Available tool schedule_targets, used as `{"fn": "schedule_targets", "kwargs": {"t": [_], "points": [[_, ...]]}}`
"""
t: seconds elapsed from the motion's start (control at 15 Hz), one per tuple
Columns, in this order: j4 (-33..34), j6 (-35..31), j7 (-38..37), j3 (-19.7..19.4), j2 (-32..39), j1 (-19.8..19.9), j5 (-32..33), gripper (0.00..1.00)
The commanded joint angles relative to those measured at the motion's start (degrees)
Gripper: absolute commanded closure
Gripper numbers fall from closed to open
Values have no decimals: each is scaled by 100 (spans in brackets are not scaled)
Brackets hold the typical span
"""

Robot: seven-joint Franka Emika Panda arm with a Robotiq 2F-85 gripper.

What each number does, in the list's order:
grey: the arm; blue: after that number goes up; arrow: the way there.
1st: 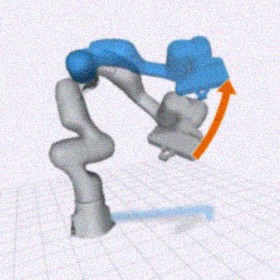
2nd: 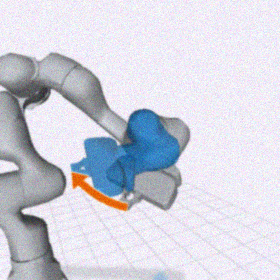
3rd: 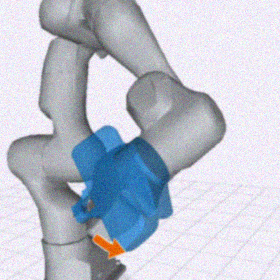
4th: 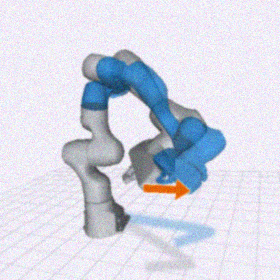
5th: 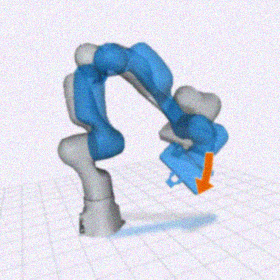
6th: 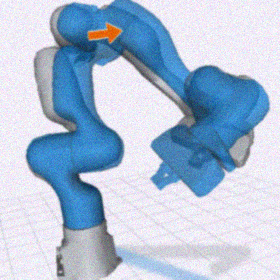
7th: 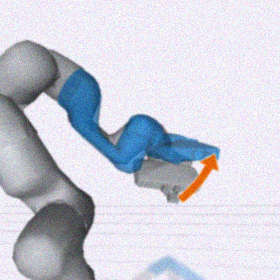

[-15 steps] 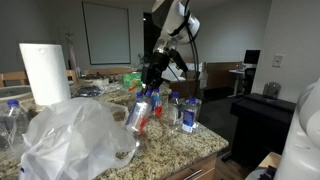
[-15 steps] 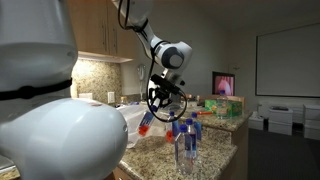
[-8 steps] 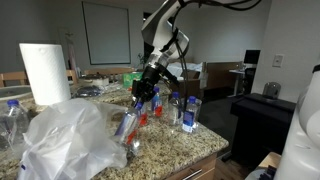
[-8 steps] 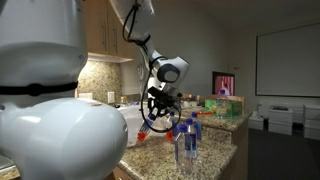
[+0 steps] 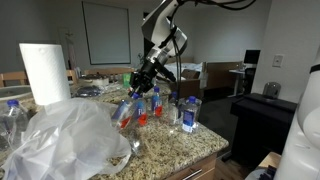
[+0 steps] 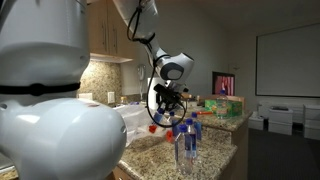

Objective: Pick up the bottles on the counter and put them in the plastic bag

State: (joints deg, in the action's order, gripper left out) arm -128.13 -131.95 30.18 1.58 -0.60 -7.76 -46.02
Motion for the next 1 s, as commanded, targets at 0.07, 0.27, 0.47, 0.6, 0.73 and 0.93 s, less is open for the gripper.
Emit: {"fn": "schedule_targets", "kwargs": {"t": [0.07, 0.27, 0.47, 0.6, 0.73, 0.93], "points": [[-20, -271, 217, 157, 122, 75, -515, 91], [-50, -255, 236, 321, 326, 15, -909, 91], [43, -180, 257, 459, 479, 51, -1341, 91], [102, -130, 290, 509, 466, 82, -1825, 91], [128, -115, 279, 529, 492, 76, -2420, 91], [83, -196, 245, 601, 585, -18, -2981, 91]]}}
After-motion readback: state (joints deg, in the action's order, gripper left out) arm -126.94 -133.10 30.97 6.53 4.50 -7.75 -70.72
